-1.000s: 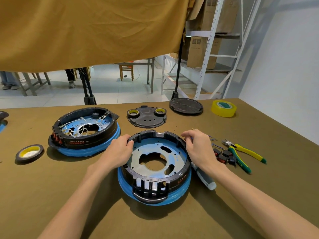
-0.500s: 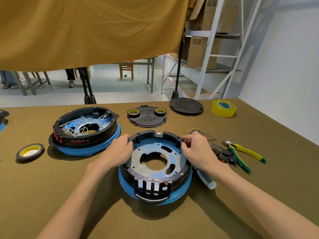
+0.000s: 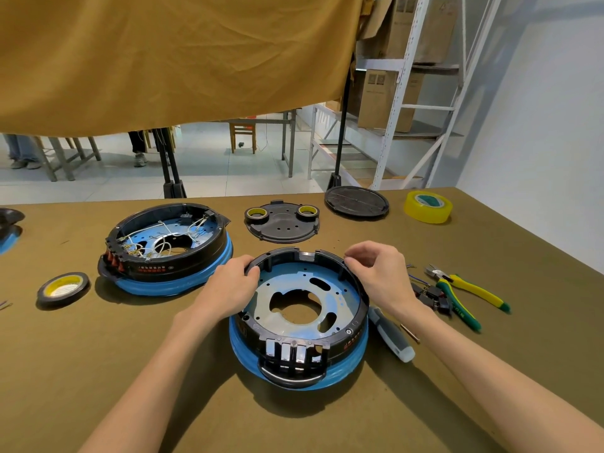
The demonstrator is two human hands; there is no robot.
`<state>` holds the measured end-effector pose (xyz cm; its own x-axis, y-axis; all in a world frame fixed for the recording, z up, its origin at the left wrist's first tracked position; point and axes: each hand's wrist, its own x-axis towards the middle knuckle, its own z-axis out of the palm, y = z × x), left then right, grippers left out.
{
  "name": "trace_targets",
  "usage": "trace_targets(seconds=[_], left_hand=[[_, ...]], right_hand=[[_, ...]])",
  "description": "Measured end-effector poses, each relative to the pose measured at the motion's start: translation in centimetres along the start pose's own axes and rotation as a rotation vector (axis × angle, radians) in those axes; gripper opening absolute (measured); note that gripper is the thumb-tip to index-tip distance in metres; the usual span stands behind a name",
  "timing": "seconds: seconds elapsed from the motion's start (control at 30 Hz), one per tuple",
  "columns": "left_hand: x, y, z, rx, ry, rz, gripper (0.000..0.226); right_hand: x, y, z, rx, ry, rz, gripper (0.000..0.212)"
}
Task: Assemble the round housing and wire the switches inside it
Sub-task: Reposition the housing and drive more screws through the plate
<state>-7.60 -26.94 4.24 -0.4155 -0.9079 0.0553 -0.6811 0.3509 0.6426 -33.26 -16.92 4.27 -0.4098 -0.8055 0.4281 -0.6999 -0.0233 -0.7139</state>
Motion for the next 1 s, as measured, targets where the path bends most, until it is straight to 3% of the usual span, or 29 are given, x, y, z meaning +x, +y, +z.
trace_targets(seconds=[0.63,1.0], left_hand=[[0.3,-0.6,0.3,-0.009,0.002,0.005,0.022],[0.1,-0.4,0.3,-0.003,-0.005,-0.003,0.022]], right_hand=[[1.5,-0.2,-0.4,0.268,-0.165,0.404,0.007],[2.4,-0.5,-0.7,0.314,-0.224,0.544,0.009]])
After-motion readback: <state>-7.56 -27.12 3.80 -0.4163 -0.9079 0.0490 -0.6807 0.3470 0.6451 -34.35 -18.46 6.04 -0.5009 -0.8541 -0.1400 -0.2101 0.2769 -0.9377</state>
